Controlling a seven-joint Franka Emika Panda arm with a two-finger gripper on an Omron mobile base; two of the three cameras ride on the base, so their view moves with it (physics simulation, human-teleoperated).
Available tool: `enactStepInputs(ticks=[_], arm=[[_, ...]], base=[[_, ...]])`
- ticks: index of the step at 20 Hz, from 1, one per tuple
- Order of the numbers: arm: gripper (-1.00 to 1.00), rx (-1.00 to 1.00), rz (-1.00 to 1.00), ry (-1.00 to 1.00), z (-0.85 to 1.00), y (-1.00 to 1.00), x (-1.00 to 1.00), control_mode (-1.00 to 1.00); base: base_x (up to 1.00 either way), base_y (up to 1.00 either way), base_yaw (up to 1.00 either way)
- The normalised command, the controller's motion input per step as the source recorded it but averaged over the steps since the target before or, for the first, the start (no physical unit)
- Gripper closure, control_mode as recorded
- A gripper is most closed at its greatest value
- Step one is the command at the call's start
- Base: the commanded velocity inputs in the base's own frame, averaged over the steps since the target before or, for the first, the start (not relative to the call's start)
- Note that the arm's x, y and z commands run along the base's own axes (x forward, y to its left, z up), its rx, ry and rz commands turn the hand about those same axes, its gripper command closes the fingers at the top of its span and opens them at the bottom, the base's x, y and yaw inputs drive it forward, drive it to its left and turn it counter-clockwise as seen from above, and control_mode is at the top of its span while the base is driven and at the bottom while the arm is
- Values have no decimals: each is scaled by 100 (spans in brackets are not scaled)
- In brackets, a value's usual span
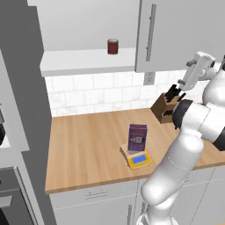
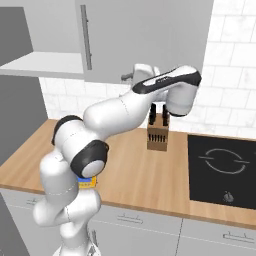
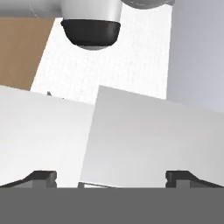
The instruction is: Pick the cereal and place it on the digital scale for weighing, and close the cabinet.
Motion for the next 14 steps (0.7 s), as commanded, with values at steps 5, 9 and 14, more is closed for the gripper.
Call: enactStepInputs(ticks=[5, 9, 14], arm=[[-100, 1, -46, -54, 0, 97, -95, -100], [-100, 7, -66, -52, 0, 87, -70, -100], [-100, 11, -68, -42, 5, 66, -80, -100]], base=[[0, 0, 0], [0, 0, 0], [0, 0, 0]])
